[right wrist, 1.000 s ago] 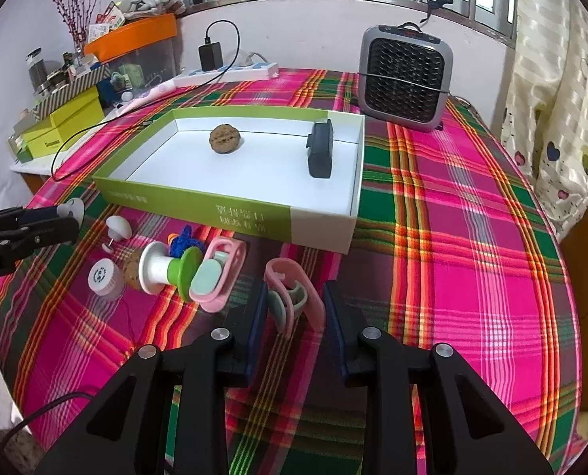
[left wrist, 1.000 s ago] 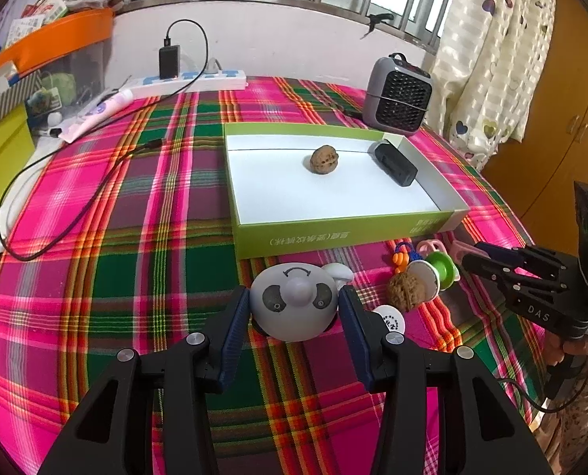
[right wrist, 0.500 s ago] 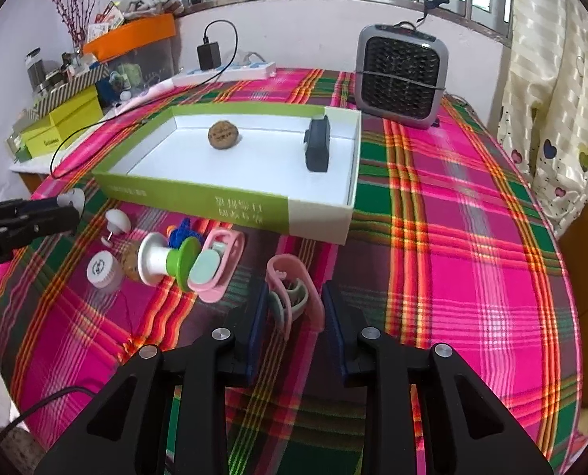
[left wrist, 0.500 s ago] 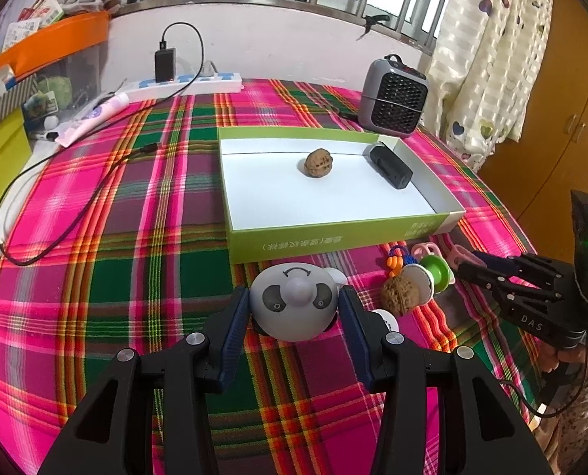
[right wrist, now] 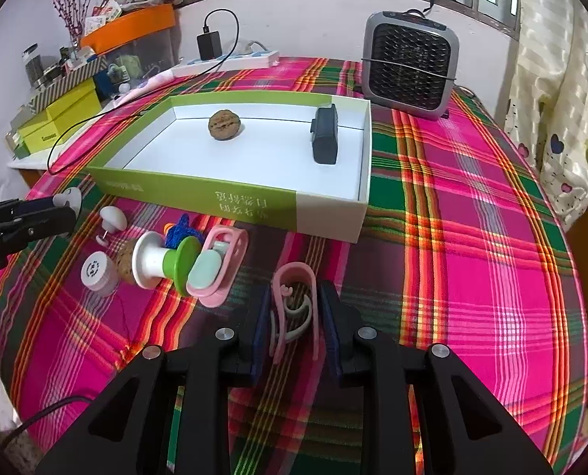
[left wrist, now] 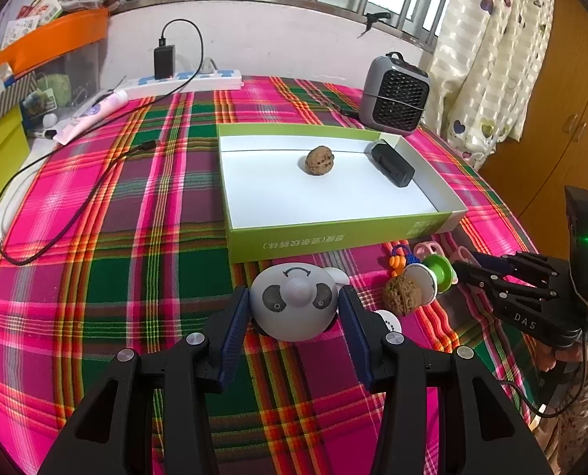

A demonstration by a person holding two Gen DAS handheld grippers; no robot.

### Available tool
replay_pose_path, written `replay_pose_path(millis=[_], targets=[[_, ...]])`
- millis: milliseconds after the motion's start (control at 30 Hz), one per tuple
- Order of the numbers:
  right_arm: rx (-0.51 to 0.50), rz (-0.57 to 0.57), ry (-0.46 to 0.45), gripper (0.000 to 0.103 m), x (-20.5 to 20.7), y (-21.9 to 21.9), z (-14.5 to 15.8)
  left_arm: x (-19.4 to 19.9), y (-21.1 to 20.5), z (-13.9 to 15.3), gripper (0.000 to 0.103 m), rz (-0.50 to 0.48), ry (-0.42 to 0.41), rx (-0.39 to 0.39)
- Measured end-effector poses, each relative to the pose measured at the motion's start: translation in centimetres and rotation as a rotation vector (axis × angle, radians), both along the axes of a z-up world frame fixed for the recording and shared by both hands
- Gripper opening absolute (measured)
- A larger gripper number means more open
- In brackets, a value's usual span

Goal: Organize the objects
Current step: 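Lift the white toy and pink clip and carry both over the white box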

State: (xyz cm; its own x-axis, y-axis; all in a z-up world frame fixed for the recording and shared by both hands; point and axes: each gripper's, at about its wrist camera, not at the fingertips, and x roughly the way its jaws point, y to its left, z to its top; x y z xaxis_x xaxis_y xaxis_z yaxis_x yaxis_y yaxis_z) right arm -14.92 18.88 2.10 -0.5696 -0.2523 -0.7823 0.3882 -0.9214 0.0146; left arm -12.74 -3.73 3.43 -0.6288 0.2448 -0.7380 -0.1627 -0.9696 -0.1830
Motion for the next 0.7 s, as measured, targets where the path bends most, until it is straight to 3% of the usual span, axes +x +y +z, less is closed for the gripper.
replay_pose_path(millis=[700], targets=[[-0.032,-0.002,0.04,0.024,-0.6,-0.4,2.9,-1.8,1.0,1.8,0.045,-0.026,0.041,-0.001]])
